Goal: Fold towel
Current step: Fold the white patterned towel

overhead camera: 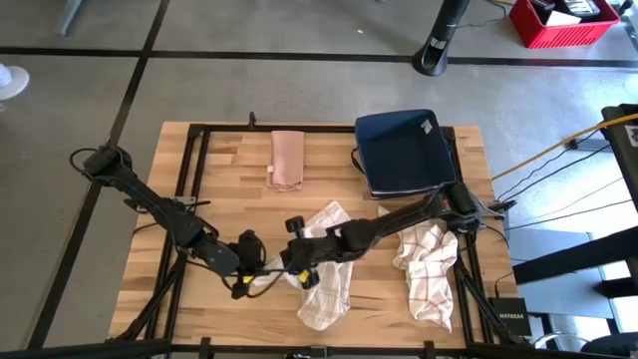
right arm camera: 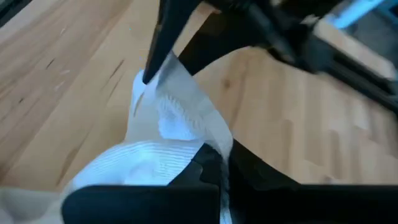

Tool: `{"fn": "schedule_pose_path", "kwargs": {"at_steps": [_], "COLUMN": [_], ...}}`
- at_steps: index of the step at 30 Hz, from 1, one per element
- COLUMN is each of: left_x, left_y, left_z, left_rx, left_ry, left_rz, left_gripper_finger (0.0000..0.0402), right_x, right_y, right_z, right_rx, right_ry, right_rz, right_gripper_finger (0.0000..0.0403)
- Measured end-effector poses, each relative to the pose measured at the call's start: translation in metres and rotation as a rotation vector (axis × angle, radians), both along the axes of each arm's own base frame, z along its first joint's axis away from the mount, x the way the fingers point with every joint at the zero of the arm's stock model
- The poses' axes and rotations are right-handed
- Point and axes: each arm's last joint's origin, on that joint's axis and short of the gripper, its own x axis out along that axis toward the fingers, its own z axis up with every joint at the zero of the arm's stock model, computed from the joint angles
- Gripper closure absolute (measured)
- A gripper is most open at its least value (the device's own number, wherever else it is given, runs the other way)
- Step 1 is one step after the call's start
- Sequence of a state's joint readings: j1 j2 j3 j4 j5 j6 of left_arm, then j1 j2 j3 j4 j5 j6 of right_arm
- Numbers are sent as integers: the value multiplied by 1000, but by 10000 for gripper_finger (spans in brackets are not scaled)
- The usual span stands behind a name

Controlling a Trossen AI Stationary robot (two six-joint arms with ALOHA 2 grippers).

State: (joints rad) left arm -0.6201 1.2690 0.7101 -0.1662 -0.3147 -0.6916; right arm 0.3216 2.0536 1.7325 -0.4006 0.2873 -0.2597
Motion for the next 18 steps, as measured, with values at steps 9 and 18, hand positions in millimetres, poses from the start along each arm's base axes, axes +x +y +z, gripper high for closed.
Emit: {"fn": "schedule_pose_path", "kwargs": {"at_steps": [9,18], "left_x": [-12,-31], "left_y": [5,5], "left_z": [32,45], "left_rx": [-52,87], "left_ry": [-26,-140], "left_rz": [-21,79], "left_gripper_finger": [272,270], "right_x": [-49,-106], "right_y": [13,32], "right_z": [53,72], "right_rx": [-15,49], "right_ry": [9,18], "right_rz": [-83,-238], "right_gripper_finger": [400,401]}}
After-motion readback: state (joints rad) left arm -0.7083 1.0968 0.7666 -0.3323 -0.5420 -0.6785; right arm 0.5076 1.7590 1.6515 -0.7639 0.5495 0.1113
